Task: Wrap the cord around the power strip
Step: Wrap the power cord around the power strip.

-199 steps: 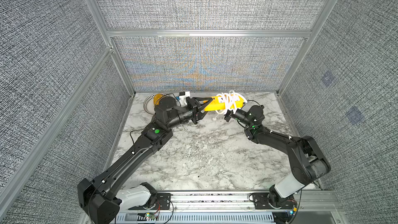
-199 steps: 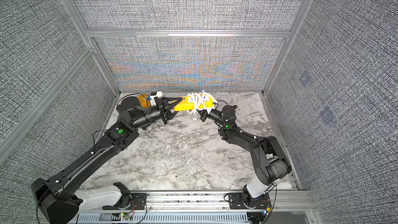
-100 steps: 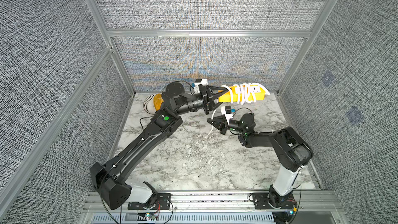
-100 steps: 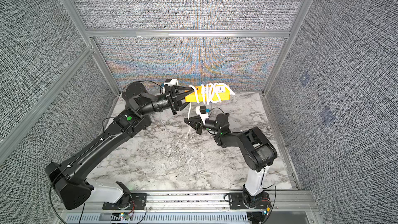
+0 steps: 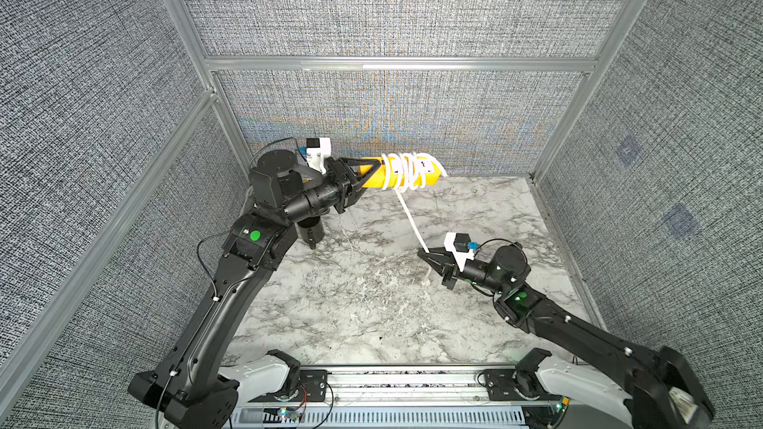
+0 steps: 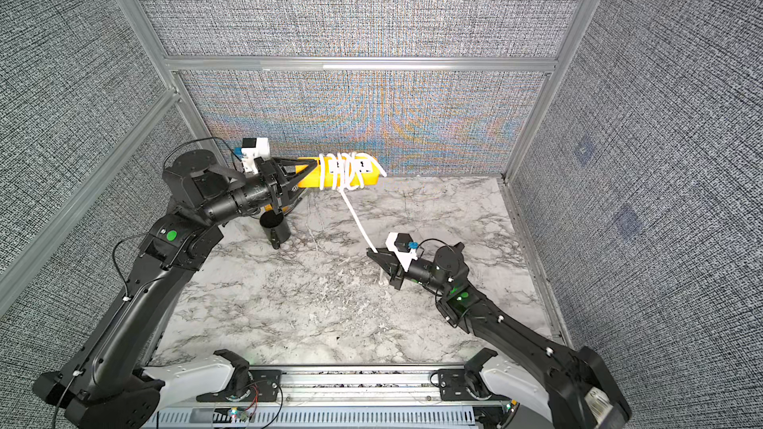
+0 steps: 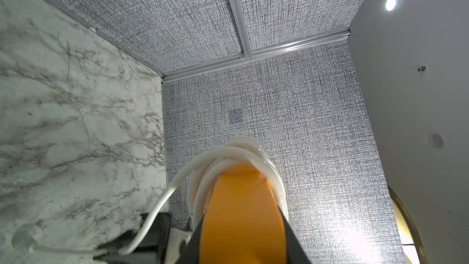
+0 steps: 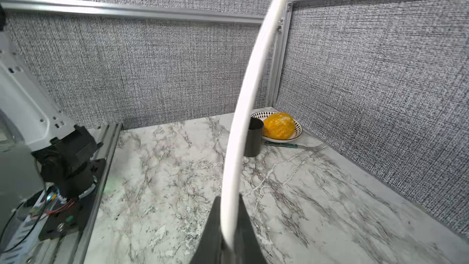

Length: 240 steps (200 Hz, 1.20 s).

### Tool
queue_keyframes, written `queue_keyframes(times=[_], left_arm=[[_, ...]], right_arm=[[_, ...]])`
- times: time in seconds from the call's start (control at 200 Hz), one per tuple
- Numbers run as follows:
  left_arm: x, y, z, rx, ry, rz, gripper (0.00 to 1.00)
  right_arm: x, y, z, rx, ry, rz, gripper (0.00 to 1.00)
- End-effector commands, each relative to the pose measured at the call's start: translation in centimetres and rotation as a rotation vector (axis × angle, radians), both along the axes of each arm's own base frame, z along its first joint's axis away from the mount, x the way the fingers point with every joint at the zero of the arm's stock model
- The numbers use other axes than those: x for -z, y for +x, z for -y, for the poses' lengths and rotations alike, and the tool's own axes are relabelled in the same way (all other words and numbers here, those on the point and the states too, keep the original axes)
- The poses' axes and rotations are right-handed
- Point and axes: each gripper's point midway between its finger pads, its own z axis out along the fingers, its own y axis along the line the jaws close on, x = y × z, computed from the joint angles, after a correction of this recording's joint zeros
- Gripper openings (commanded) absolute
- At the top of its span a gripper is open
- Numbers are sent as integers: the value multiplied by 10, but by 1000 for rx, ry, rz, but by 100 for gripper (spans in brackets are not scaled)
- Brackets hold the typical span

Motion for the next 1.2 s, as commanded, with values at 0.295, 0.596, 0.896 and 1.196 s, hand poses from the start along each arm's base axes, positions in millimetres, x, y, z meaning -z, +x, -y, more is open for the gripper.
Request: queue_keyframes(times=[0.295,0.596,0.896,1.196], left_arm=[[32,45,-19,-180,375,259,0],[84,22,-25,-63,591,231,0],[125,-22,-15,194,643,155,0],[123,-74,10,442,410,111,0]], right_arm=[[-100,-39,-23,36,-501,364,0],[-172,13,-3,276,-665,638,0],[-196,67,3,338,-738,744,0],[-174,111,-10,147,-657,710,0]])
